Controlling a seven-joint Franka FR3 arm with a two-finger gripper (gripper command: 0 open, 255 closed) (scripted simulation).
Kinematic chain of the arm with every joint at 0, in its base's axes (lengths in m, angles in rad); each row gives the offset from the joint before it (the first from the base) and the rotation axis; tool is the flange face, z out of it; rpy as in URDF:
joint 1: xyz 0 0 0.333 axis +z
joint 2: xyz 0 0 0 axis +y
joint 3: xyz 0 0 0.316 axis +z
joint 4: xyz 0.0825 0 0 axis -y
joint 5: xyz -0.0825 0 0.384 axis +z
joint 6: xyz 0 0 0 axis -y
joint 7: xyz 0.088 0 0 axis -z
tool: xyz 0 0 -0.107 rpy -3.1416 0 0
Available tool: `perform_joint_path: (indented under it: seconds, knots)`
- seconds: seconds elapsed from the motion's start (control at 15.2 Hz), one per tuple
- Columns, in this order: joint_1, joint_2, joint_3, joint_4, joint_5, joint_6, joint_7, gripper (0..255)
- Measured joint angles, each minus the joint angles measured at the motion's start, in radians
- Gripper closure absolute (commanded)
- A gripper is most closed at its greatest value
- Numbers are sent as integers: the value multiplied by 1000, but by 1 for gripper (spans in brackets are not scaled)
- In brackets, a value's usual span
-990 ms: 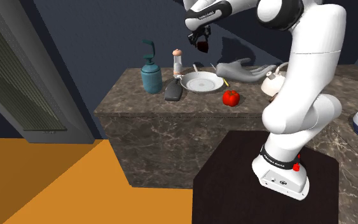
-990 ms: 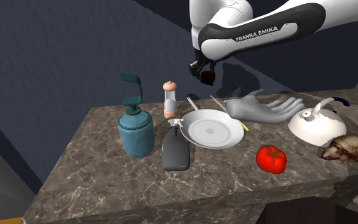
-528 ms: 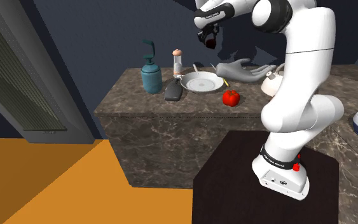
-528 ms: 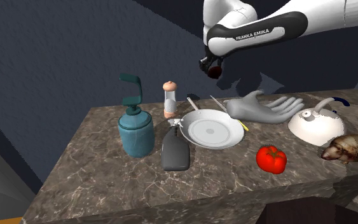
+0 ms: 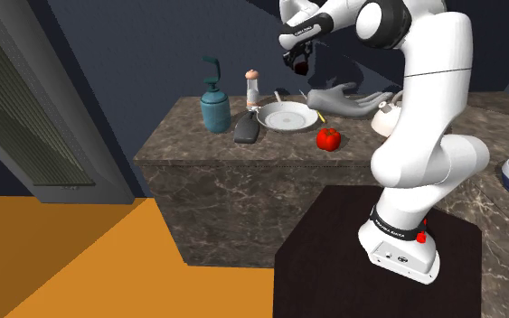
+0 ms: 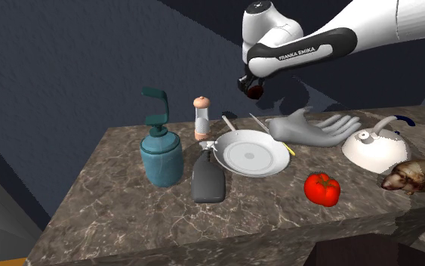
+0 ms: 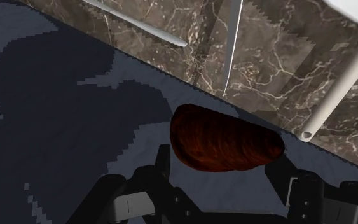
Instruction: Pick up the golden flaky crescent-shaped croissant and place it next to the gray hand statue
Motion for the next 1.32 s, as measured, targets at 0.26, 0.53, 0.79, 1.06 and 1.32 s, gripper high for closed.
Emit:
perform_joint_path:
  seconds: [0.26, 0.53, 0.79, 1.06, 1.32]
  knots:
    - [0, 7, -6, -40, -17, 42, 28, 255]
    - [0, 18, -13, -75, -35, 84, 53, 255]
    - [2, 34, -21, -100, -54, 120, 80, 255]
    - [6, 58, -31, -118, -76, 157, 109, 255]
    - [11, 77, -40, -139, -98, 192, 139, 255]
